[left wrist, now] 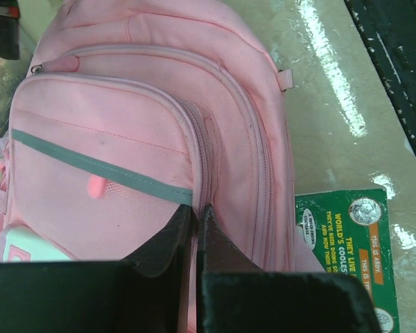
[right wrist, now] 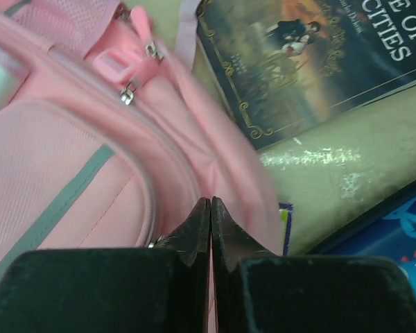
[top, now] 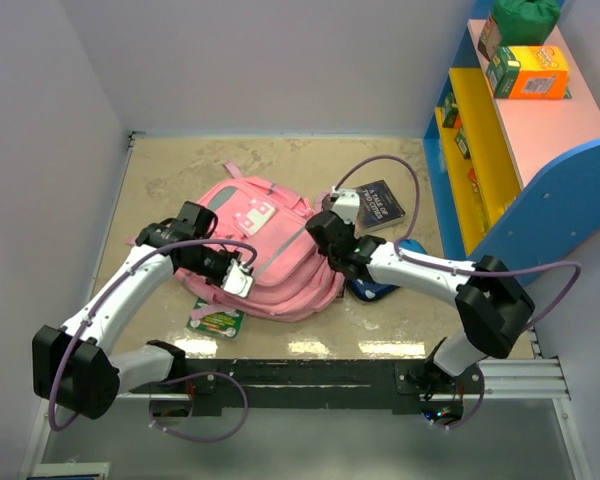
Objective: Pack the student bag
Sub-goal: Zip the student bag at the center of the board.
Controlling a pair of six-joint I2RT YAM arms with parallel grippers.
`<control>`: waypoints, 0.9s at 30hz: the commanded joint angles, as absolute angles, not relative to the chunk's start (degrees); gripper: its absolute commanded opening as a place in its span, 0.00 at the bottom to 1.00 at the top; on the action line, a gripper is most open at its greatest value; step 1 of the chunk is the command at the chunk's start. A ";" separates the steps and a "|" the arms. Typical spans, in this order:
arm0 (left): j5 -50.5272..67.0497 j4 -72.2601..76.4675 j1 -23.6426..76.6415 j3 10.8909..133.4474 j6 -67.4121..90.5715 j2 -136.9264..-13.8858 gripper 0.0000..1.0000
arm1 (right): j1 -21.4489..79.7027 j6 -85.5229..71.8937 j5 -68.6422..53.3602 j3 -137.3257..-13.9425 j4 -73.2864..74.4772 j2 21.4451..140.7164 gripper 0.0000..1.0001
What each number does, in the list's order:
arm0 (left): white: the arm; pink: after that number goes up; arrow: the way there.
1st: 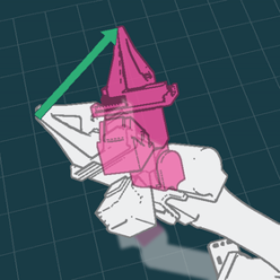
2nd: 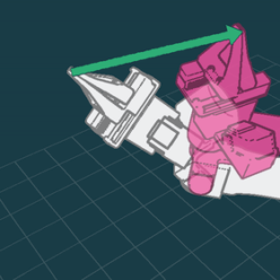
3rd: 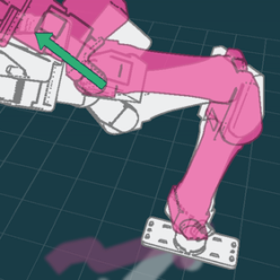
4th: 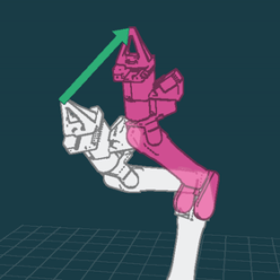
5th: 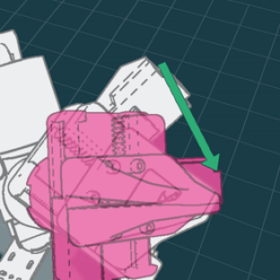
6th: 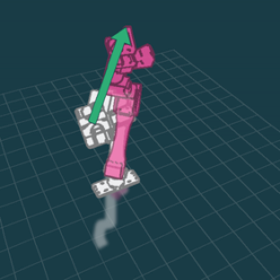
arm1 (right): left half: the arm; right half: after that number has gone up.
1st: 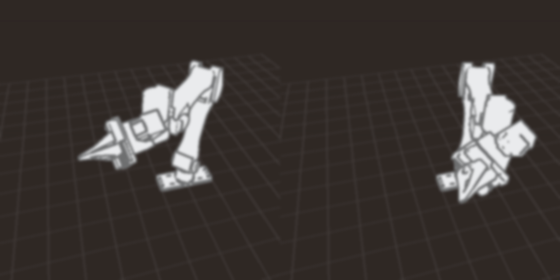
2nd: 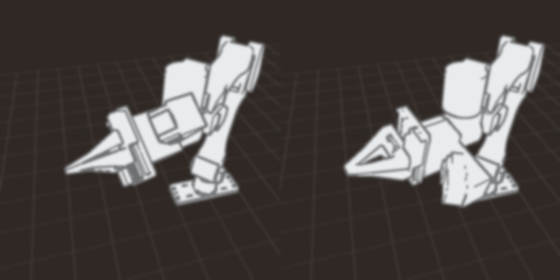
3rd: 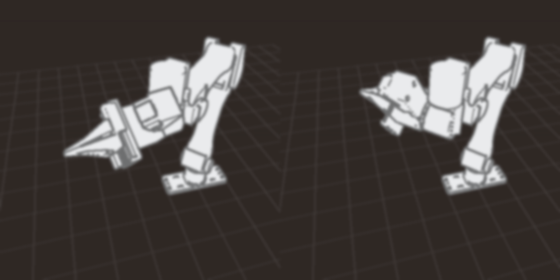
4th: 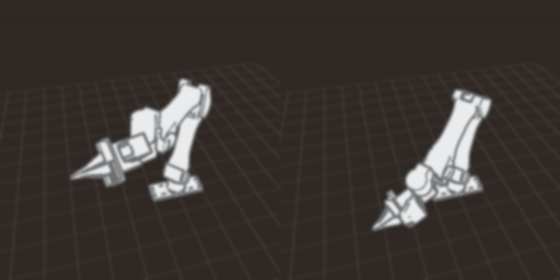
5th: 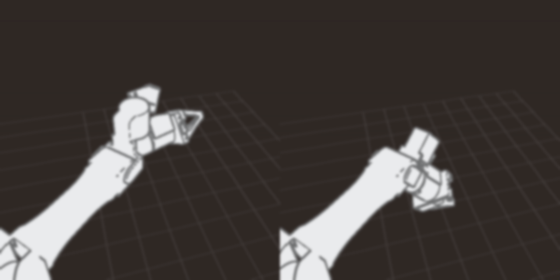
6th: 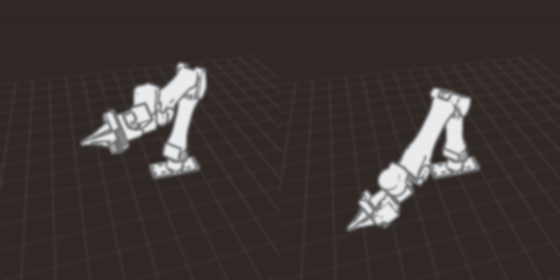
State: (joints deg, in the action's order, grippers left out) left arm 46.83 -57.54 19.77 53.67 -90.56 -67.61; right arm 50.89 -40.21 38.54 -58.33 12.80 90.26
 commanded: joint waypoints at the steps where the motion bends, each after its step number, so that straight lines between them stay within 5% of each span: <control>1: 51.06 -60.06 19.95 54.14 -89.32 -65.04 0.08 | 49.22 -37.35 36.86 -54.24 6.08 85.00 0.00; 5: 52.29 -50.91 20.04 55.72 -74.69 -64.25 0.40 | 49.39 -37.88 29.19 -49.67 0.28 82.44 0.00; 7: 54.75 -46.61 20.21 58.35 -68.06 -65.21 0.43 | 49.48 -37.88 27.25 -48.34 -1.30 82.27 0.00; 17: 46.86 -27.88 31.99 58.89 -37.57 -72.68 0.47 | 49.40 -38.58 27.25 -46.14 -0.71 78.14 0.00; 27: 19.98 -20.22 43.15 57.40 -32.08 -80.94 0.47 | 49.48 -40.78 30.59 -42.81 2.11 69.27 0.12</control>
State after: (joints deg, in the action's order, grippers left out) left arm 32.51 -26.46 40.56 58.17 -36.80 -80.01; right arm 49.43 -39.88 27.99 -44.21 2.04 73.54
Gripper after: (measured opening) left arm 0.463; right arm 0.128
